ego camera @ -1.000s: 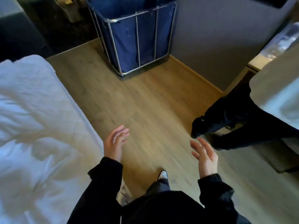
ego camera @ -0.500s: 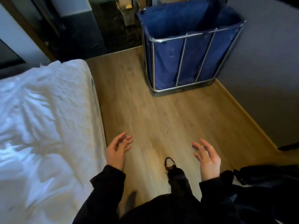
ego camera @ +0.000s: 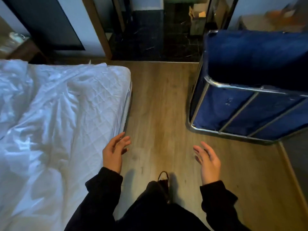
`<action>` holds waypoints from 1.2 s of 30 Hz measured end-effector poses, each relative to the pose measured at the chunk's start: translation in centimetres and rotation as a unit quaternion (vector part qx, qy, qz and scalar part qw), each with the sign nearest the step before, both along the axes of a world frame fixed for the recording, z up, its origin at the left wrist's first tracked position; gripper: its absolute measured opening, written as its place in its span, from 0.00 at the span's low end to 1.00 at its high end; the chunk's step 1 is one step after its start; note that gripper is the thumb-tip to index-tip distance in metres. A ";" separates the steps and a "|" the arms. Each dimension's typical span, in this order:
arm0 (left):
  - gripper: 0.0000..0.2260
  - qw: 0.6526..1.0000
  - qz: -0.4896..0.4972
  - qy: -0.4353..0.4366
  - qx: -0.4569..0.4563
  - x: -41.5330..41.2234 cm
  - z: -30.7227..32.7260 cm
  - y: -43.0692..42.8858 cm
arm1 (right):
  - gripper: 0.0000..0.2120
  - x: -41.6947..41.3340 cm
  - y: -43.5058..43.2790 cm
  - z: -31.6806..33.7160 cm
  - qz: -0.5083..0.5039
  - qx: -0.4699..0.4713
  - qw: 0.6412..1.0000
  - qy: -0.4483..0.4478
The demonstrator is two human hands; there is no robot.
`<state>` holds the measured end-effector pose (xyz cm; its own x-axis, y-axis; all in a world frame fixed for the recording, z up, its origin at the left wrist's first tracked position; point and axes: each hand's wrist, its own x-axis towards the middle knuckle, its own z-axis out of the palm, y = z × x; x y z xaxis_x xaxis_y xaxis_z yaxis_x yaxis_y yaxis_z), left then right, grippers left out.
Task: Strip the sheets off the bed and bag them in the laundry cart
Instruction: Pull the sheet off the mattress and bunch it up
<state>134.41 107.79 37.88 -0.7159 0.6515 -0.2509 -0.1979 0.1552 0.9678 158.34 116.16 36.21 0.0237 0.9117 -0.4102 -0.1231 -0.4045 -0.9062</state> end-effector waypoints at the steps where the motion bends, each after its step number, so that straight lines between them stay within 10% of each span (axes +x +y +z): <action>1: 0.08 1.000 0.013 -0.001 0.002 -0.9 -0.2 2.1 | 0.09 -1.1 2.6 -0.3 0.014 0.002 1.000 -0.002; 12: 0.24 0.998 0.048 -0.022 0.029 -12.0 0.4 29.7 | 0.13 -13.8 30.8 0.7 0.098 0.039 0.994 -0.025; 22: 0.19 0.997 0.071 0.010 0.025 -23.2 -0.8 52.8 | 0.09 -26.9 56.5 0.4 0.085 0.002 0.995 0.045; 36: 0.09 0.964 0.267 0.004 0.018 -45.8 0.3 76.9 | 0.15 -55.1 88.1 1.1 0.318 0.057 0.946 -0.024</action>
<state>88.58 184.69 38.18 -0.9533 0.1984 -0.2278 -0.2323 0.0003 0.9726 103.27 204.28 37.34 -0.5280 0.7864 -0.3205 0.1542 -0.2823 -0.9468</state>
